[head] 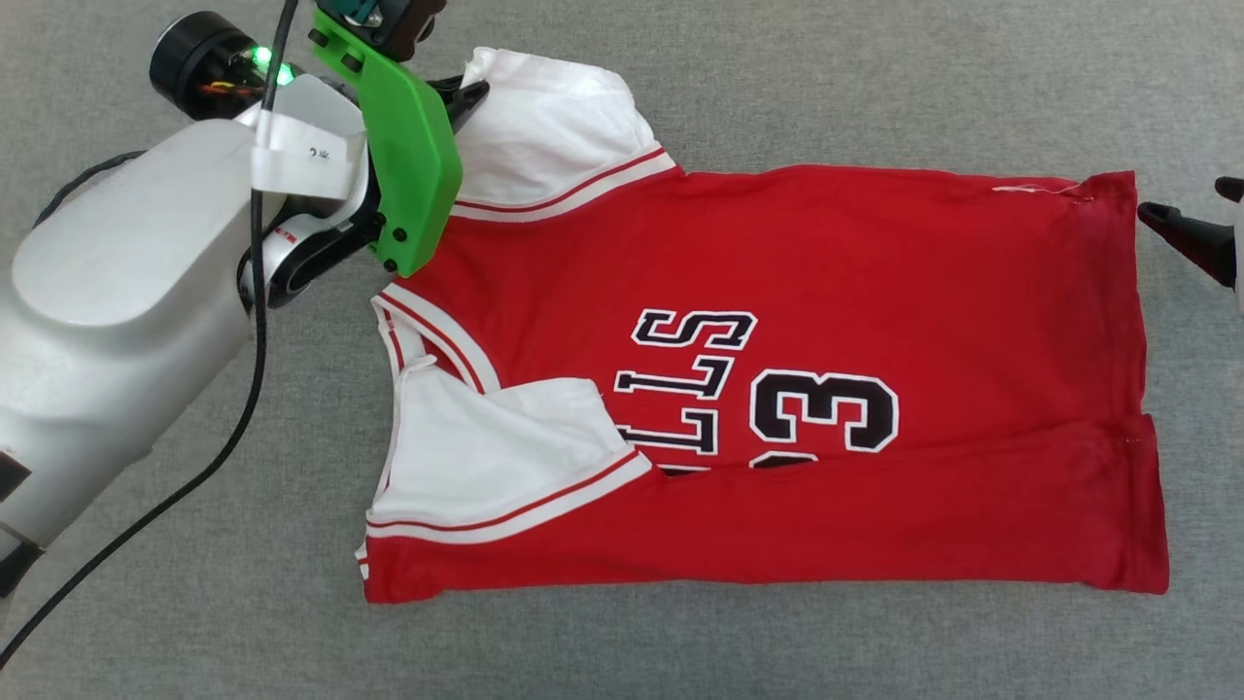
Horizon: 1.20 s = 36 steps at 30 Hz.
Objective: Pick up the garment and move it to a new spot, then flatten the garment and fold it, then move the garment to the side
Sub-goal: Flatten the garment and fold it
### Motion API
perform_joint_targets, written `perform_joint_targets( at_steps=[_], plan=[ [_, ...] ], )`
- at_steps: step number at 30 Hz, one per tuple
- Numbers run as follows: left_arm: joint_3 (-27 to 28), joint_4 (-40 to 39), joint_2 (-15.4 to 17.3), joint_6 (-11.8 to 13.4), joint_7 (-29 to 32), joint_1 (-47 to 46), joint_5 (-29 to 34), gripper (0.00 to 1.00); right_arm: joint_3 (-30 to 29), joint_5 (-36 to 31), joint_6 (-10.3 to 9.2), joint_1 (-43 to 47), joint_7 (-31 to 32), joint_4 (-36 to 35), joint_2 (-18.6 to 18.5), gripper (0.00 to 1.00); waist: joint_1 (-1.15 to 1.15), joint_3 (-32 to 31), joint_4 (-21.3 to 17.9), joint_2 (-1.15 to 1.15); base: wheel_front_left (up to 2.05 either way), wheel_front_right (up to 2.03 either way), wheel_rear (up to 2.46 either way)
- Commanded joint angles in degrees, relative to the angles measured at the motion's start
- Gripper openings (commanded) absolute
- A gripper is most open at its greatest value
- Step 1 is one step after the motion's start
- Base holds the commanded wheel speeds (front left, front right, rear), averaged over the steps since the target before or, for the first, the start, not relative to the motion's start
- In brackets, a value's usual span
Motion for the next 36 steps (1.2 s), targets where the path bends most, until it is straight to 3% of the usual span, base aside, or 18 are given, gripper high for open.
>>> perform_joint_targets(
  at_steps=[1, 9, 18, 19, 20, 31, 36],
  plan=[
    [0.20, -0.72, 0.05, 0.63, -0.64, 1.23, 0.62, 0.00, 0.59, 0.08, -0.03, -1.76, 0.79, 1.19, 0.33, 1.00, 0.00, 1.21, 0.93, 0.00, 0.00, 0.00, 0.00],
    [0.59, -3.67, 0.45, 1.86, -1.64, 0.55, 1.53, 0.00, 3.12, -1.41, -0.03, -6.75, 0.33, 8.68, 2.97, 1.00, 0.00, 4.20, 2.67, 0.00, 0.00, 0.00, 0.00],
    [0.98, -4.53, 0.75, 2.43, -2.94, 0.48, 1.83, 0.00, 9.90, 0.09, -0.03, -4.73, -0.43, 14.12, 3.67, 1.00, 0.00, 5.42, 3.03, 0.00, 0.00, 0.00, 0.00],
    [0.99, -4.47, 0.75, 2.42, -3.06, 0.52, 1.81, 0.00, 10.44, 0.42, -0.03, -4.57, -0.76, 14.18, 3.55, 0.47, 0.00, 5.39, 2.99, 0.00, 0.00, 0.00, 0.00],
    [1.01, -4.36, 0.75, 2.42, -3.22, 0.59, 1.78, 0.00, 10.92, 0.59, -0.03, -4.59, -1.93, 14.03, 3.35, 0.00, 0.00, 5.31, 2.91, 0.00, 0.00, 0.00, 0.00],
    [1.04, -3.33, 1.78, 2.53, -6.09, 3.98, 0.89, 0.00, 12.33, 3.79, -0.03, -4.13, -17.54, 12.71, 1.94, 0.00, 0.00, -0.99, 2.03, 0.00, 0.00, 0.00, 0.00],
    [0.32, -6.63, 5.07, 4.30, -7.91, 10.16, -0.25, 0.00, 14.25, 6.56, -0.03, 1.07, -24.60, 9.74, -0.12, 0.00, 0.00, -5.80, 1.74, 0.00, 0.00, 0.00, 0.00]
  ],
)
